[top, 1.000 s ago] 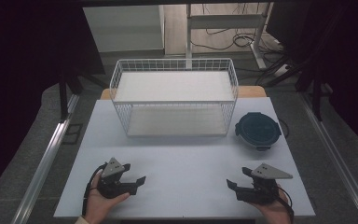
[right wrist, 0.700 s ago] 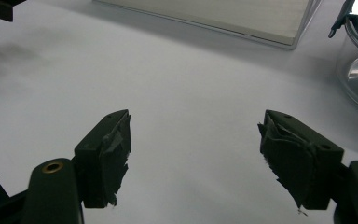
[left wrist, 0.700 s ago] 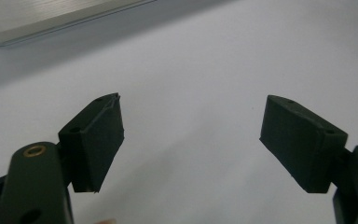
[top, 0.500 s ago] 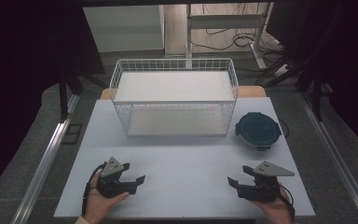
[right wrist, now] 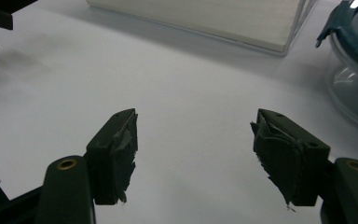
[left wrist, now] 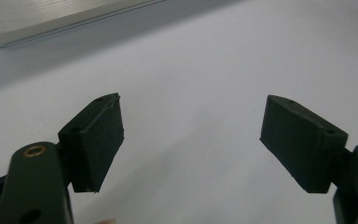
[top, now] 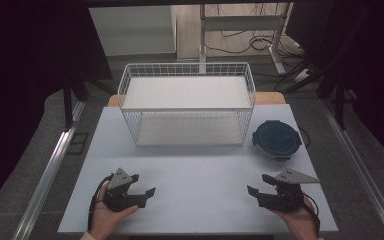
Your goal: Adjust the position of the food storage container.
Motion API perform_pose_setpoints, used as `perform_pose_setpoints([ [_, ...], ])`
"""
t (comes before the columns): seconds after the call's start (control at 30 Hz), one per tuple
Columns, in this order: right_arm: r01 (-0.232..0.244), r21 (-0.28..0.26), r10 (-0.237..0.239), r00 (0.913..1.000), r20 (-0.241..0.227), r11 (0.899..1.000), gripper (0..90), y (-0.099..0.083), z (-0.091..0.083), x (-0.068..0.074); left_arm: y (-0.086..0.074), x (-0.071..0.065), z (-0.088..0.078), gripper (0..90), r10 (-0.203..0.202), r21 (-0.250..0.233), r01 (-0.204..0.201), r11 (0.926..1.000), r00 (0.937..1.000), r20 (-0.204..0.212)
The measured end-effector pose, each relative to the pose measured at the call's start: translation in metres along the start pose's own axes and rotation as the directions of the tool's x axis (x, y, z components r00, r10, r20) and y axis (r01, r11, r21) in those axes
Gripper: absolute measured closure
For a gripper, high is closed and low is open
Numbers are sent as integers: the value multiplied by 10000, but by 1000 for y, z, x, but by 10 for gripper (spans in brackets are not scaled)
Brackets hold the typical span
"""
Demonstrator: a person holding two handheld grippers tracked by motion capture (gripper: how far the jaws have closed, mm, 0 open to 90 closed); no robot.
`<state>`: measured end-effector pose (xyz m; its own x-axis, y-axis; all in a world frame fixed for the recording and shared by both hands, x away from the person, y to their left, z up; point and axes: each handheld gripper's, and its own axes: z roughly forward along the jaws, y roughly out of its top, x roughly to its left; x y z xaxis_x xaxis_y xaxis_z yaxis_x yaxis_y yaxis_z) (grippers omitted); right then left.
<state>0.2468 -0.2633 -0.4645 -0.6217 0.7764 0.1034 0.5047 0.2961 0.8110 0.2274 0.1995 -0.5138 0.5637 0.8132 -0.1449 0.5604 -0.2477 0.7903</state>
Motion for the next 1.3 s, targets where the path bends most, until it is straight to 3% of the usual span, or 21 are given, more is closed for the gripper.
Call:
perform_pose_setpoints([
  [0.23,-32,312,24,9996,274,9995,345,16,-7,-10,0,3,-1,204,18,2,-18,10000,10000,51],
  [0.33,148,561,-170,9991,390,9983,371,28,-9,-14,-1,4,0,204,2,28,-2,10000,10000,65],
  [0.73,91,988,-132,9991,408,9951,475,69,-9,-36,-1,3,0,204,-33,59,32,10000,10000,69],
  [0.9,-154,1256,117,9995,297,9920,527,84,-7,-50,-1,4,0,204,-12,45,12,10000,10000,49],
  [1.1,-211,1606,149,9991,398,9868,619,99,-4,-66,-1,4,0,204,-59,41,59,10000,10000,61],
  [1.3,-198,1706,57,9965,829,9851,741,112,9,-82,-2,5,0,204,-76,56,75,10000,9999,65],
])
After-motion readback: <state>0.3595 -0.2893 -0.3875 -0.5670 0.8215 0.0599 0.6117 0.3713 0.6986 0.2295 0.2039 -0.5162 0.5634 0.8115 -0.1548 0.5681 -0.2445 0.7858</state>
